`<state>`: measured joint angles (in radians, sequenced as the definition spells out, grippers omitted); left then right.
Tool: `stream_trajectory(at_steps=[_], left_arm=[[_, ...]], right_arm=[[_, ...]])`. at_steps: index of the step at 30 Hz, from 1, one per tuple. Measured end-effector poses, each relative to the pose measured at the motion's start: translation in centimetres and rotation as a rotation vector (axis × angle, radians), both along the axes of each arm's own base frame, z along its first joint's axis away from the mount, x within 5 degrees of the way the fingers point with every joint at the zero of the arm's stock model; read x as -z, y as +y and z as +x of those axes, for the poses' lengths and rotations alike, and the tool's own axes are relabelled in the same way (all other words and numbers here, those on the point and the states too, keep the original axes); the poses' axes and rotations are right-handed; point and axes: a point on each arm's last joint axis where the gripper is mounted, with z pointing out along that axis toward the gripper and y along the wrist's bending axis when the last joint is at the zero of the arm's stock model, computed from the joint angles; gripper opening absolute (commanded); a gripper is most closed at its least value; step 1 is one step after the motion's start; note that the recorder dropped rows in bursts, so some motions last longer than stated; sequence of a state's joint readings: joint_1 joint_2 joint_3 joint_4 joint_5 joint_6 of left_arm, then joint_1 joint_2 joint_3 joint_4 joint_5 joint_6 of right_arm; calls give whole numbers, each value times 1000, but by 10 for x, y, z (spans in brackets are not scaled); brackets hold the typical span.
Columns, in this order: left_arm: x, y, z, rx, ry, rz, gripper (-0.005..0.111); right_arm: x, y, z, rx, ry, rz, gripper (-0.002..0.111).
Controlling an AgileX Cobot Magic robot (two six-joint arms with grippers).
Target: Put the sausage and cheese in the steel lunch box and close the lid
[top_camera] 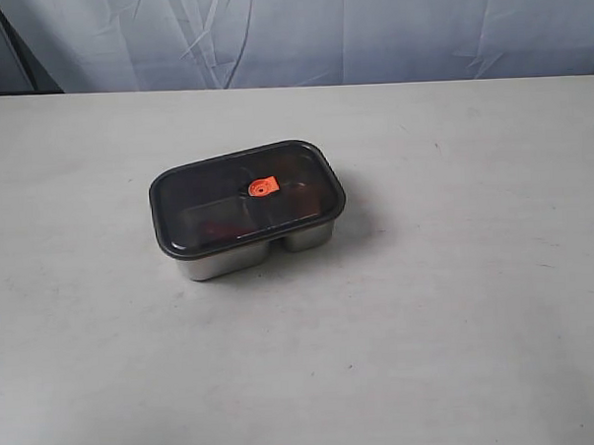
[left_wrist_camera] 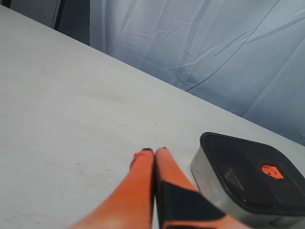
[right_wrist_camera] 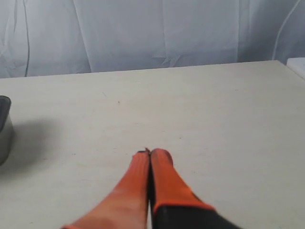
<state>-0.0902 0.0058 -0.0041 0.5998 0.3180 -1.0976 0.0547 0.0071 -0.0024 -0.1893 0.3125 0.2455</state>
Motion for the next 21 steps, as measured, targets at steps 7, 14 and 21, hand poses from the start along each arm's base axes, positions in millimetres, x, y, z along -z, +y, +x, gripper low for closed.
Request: stream_trajectory(at_steps=[7, 14, 21], left_arm=[[0, 0, 0, 0, 0, 0, 0], [0, 0, 0, 0, 0, 0, 0], [0, 0, 0, 0, 0, 0, 0]], right_arm=[[1, -1, 0, 1, 7, -23, -1], [4, -1, -1, 10, 49, -24, -1], [4, -1, -1, 8, 49, -13, -1]])
